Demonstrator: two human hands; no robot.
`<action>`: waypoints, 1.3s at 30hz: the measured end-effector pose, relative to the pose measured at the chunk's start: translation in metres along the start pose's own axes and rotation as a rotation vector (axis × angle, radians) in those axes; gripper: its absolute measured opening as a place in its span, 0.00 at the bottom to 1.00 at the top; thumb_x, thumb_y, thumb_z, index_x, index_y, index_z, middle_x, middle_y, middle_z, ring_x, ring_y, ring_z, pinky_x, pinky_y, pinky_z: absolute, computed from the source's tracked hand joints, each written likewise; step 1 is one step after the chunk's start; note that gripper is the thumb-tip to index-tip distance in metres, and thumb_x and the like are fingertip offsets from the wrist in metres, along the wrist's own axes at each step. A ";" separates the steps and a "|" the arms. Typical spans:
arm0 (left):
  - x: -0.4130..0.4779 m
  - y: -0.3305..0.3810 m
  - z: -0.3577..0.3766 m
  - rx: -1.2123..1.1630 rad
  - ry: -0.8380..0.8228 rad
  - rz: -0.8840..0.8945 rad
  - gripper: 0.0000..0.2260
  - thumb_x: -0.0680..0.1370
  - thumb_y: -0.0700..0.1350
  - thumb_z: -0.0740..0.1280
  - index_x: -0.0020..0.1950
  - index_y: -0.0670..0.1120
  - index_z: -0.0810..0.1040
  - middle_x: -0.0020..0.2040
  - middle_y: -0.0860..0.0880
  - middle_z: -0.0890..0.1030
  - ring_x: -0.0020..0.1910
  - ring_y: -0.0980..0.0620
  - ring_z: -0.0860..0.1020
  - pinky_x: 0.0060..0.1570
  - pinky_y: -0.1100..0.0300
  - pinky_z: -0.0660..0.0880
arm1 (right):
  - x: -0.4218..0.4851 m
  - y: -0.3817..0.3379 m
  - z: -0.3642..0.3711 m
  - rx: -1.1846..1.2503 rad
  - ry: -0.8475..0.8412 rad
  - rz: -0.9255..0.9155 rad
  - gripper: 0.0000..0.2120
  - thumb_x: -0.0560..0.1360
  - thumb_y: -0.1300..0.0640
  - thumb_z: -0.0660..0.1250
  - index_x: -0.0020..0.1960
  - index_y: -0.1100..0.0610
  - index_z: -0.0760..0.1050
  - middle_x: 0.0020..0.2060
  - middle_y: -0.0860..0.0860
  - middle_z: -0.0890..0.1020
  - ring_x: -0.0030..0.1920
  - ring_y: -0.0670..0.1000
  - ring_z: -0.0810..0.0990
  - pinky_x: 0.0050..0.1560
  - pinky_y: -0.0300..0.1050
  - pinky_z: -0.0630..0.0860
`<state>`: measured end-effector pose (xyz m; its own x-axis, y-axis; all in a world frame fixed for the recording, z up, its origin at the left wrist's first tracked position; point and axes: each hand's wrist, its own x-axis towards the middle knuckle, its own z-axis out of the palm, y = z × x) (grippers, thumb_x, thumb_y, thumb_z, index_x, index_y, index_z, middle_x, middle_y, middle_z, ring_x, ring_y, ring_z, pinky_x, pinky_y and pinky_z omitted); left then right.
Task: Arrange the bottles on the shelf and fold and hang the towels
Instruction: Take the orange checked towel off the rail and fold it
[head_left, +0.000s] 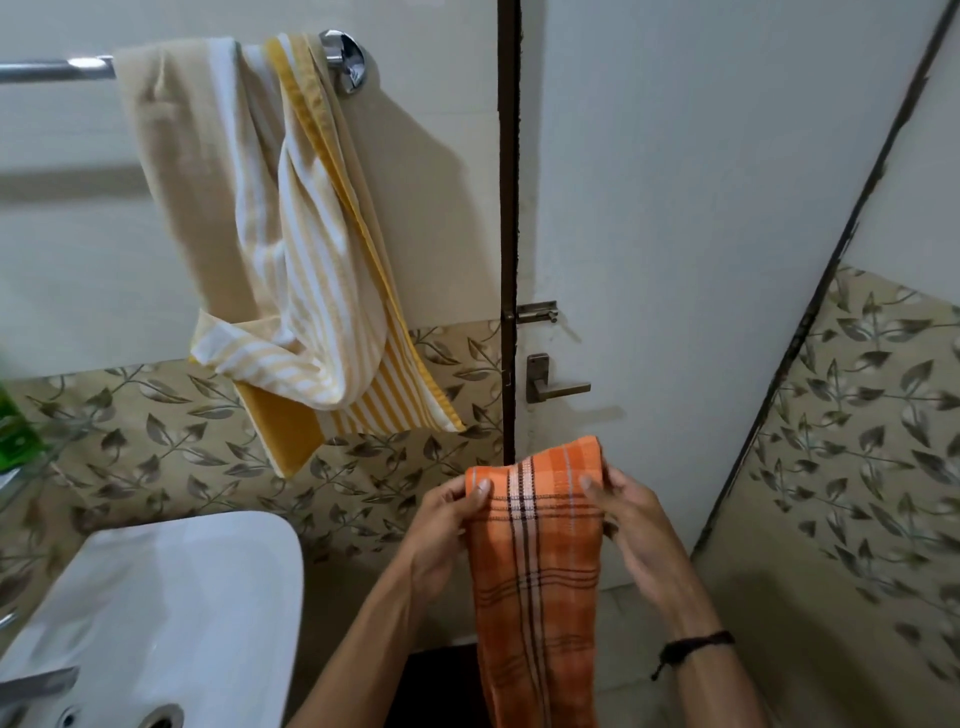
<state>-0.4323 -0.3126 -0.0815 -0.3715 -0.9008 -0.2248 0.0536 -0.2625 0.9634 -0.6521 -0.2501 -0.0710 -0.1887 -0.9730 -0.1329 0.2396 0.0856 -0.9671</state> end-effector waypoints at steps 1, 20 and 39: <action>0.001 0.002 0.002 -0.038 0.005 0.015 0.12 0.82 0.49 0.67 0.58 0.45 0.85 0.54 0.41 0.86 0.49 0.46 0.83 0.53 0.52 0.77 | -0.001 0.007 -0.001 -0.095 0.003 0.031 0.18 0.74 0.50 0.72 0.61 0.57 0.81 0.51 0.54 0.88 0.52 0.51 0.87 0.52 0.44 0.79; 0.012 0.006 -0.018 0.104 0.196 0.235 0.23 0.75 0.42 0.76 0.65 0.58 0.73 0.60 0.43 0.84 0.54 0.45 0.84 0.49 0.44 0.83 | 0.013 0.003 0.017 0.243 0.222 -0.114 0.18 0.70 0.69 0.73 0.59 0.60 0.79 0.53 0.58 0.86 0.51 0.54 0.86 0.45 0.45 0.82; 0.003 0.035 -0.015 -0.020 0.058 0.348 0.24 0.76 0.27 0.68 0.68 0.46 0.73 0.57 0.43 0.85 0.57 0.47 0.84 0.50 0.56 0.82 | 0.007 -0.013 0.012 0.489 0.160 -0.118 0.26 0.68 0.71 0.73 0.64 0.60 0.74 0.56 0.60 0.82 0.53 0.55 0.85 0.48 0.44 0.84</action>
<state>-0.4177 -0.3291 -0.0508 -0.2743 -0.9556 0.1077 0.1861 0.0572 0.9809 -0.6454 -0.2601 -0.0570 -0.3749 -0.9219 -0.0973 0.6169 -0.1697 -0.7685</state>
